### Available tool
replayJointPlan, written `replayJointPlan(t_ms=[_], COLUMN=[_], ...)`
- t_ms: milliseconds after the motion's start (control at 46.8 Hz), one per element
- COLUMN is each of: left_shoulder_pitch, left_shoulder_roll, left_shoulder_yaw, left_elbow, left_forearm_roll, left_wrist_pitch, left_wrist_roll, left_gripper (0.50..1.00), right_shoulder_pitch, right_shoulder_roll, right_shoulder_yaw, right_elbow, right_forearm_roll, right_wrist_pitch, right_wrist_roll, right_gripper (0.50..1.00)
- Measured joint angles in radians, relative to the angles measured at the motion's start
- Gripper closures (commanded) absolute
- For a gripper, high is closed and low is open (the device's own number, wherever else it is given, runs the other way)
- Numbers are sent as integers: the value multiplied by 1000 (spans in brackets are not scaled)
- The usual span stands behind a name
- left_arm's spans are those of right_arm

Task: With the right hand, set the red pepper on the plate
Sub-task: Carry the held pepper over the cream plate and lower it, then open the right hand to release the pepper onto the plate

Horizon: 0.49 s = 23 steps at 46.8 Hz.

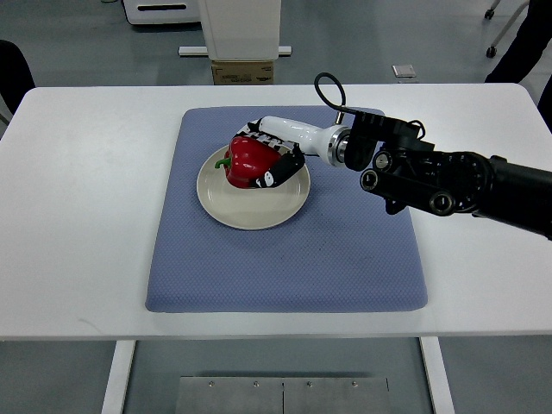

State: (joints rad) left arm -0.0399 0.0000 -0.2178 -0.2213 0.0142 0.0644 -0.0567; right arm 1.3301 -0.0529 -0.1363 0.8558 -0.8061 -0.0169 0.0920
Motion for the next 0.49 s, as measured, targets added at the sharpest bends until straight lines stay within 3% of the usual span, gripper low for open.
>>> replayJointPlan(t_ms=[150, 492], left_shoulder_pitch=[0, 0], left_shoulder_roll=[0, 0], left_shoulder_yaw=[0, 0], left_elbow=[0, 0], left_forearm_roll=[0, 0], left_wrist_pitch=[0, 0], left_wrist_roll=[0, 0], left_gripper=[500, 500], right_shoulder_pitch=[-8, -46], right_shoulder_roll=[50, 53], right_shoulder_yaw=[5, 28], right_elbow=[-35, -73], right_forearm_roll=[1, 1], right_wrist_pitch=[0, -2], right_wrist_roll=[-19, -38], right_gripper=[1000, 1000])
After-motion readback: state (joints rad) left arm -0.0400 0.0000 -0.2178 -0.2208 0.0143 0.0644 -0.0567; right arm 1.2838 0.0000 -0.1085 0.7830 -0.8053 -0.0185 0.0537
